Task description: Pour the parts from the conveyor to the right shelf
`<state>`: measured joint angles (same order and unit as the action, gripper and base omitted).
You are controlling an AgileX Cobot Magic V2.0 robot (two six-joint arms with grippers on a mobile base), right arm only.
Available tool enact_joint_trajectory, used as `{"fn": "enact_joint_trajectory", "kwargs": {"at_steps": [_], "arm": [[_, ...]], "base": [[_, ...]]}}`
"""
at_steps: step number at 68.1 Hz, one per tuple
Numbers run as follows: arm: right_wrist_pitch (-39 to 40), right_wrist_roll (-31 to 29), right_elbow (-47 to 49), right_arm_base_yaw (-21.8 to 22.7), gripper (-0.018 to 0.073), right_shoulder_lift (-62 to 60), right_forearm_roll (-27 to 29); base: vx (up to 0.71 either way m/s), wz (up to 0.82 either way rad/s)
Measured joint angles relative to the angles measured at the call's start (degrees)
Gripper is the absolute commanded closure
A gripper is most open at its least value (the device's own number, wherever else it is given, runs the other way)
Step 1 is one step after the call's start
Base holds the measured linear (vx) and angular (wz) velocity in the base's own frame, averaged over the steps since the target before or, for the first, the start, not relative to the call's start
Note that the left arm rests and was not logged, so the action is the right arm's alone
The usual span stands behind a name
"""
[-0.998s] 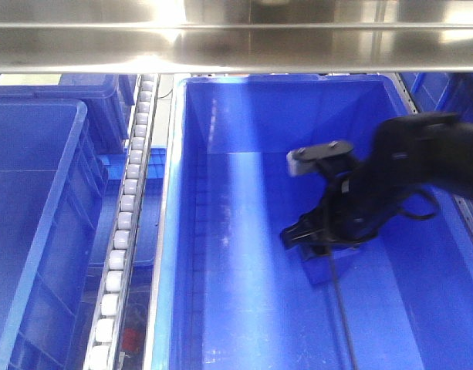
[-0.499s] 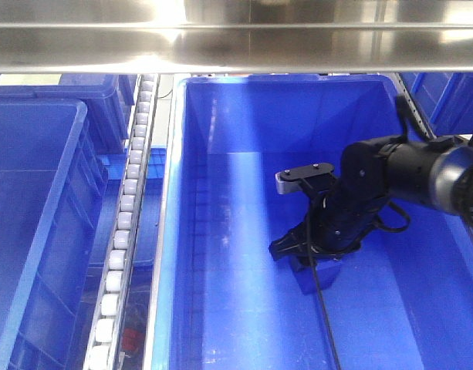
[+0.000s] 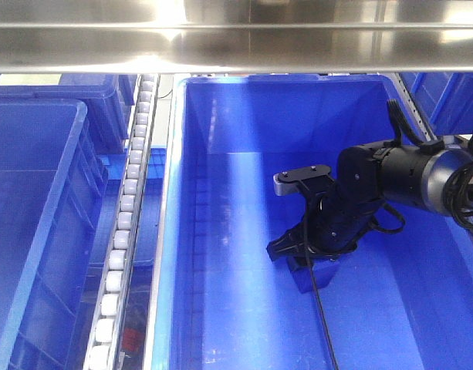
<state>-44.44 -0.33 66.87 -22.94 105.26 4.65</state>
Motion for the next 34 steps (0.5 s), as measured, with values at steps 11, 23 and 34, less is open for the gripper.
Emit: {"fn": "enact_joint_trajectory", "kwargs": {"at_steps": [11, 23, 34], "arm": [[0.0, 0.0, 0.0, 0.0, 0.0048, 0.0, 0.0], [0.0, 0.3, 0.0, 0.0, -0.0069, 0.0, 0.2], [0.0, 0.3, 0.0, 0.0, -0.0033, -1.1, 0.6]], "base": [[0.0, 0.0], [0.0, 0.0], [0.0, 0.0]]}}
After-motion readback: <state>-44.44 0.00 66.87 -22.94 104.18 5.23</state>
